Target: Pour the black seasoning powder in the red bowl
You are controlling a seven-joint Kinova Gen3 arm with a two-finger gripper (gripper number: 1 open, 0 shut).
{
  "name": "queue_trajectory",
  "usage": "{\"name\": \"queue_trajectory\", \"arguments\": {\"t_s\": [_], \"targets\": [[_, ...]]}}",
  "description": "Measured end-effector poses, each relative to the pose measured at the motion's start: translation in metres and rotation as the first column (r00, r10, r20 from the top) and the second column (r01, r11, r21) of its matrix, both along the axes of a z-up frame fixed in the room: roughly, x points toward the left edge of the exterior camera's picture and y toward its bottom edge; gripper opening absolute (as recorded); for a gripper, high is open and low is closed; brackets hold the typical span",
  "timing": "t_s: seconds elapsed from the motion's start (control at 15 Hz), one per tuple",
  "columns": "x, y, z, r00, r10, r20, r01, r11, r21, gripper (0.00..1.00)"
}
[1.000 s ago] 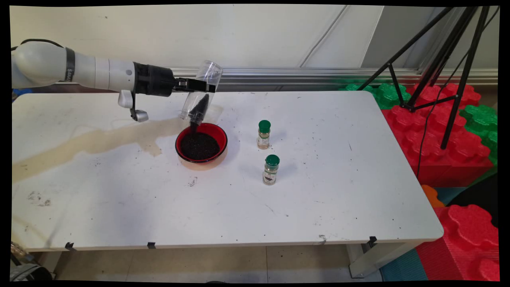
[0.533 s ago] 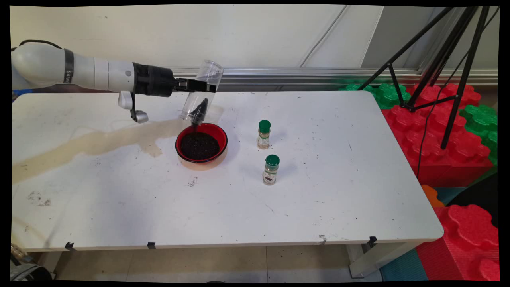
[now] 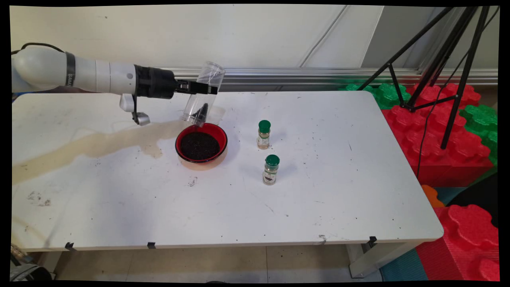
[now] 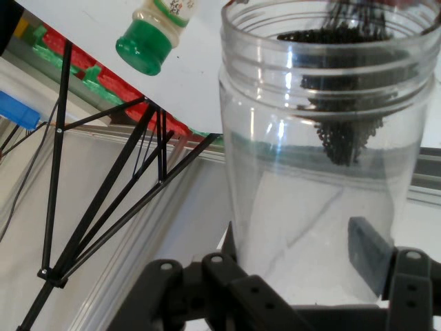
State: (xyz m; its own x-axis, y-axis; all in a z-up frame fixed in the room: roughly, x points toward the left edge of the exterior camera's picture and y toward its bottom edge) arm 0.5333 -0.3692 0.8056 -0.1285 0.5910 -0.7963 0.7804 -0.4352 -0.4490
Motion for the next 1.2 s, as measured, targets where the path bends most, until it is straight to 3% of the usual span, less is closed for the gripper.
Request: {"name": "queue_trajectory", "arguments": {"t_s": [1.2], "targets": [[-0.0097,0.0064,0.0017,0.999,-0.029,0.039,0.032,0.997,-0.067,0.0]]}}
